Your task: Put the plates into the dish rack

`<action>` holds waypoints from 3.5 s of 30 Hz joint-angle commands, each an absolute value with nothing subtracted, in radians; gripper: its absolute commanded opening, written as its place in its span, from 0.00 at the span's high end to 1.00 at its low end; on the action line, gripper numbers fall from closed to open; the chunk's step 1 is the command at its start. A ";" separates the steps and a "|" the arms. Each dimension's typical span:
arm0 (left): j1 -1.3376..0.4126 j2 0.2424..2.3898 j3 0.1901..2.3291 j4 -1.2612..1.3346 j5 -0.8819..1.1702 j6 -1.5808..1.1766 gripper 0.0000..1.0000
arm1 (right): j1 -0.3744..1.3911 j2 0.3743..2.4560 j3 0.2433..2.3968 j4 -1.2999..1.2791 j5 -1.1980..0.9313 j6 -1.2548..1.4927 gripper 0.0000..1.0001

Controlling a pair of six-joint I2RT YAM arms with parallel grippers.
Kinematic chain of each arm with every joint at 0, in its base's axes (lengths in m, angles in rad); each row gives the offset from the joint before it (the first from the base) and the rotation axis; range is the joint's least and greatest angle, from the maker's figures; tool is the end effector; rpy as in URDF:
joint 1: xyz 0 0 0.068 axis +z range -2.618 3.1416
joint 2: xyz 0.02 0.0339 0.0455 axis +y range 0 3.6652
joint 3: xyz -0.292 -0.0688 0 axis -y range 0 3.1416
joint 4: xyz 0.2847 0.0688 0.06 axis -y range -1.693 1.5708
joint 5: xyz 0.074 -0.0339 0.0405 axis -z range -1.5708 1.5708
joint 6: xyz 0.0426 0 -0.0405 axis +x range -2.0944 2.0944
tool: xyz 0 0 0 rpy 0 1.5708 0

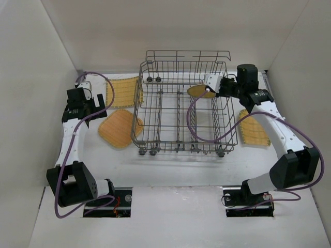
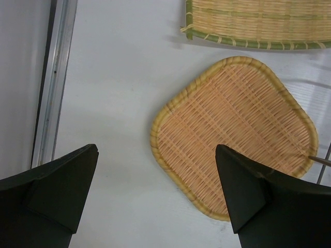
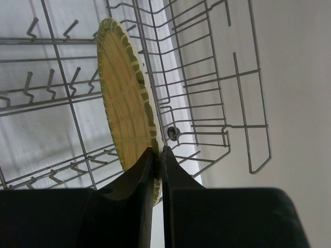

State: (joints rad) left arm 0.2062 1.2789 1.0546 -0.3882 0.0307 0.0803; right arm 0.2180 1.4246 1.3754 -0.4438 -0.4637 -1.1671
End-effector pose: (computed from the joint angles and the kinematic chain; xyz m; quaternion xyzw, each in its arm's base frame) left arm 0.3157 0.0647 0.3213 -0.0488 0.8860 0.0523 0.4582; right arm 0.3508 0.0972 0.3953 -0.6241 0.5676 -0.0528 0.5344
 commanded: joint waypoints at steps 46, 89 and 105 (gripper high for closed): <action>0.255 1.344 1.111 -0.365 0.057 0.086 0.02 | 0.260 1.552 1.295 -0.153 -0.387 -1.203 1.00; 0.140 1.335 1.115 -0.256 0.057 0.091 0.01 | -0.691 1.294 1.230 -0.859 -0.698 -0.362 0.32; 0.159 1.318 1.172 -0.314 0.098 0.126 0.01 | -0.785 1.606 1.210 -0.735 -0.758 -0.363 0.36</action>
State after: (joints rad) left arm 0.1574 1.3579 1.1152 -0.3038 0.0784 0.1043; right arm -0.7650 1.5776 1.1942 -0.7952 -0.7486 -0.3401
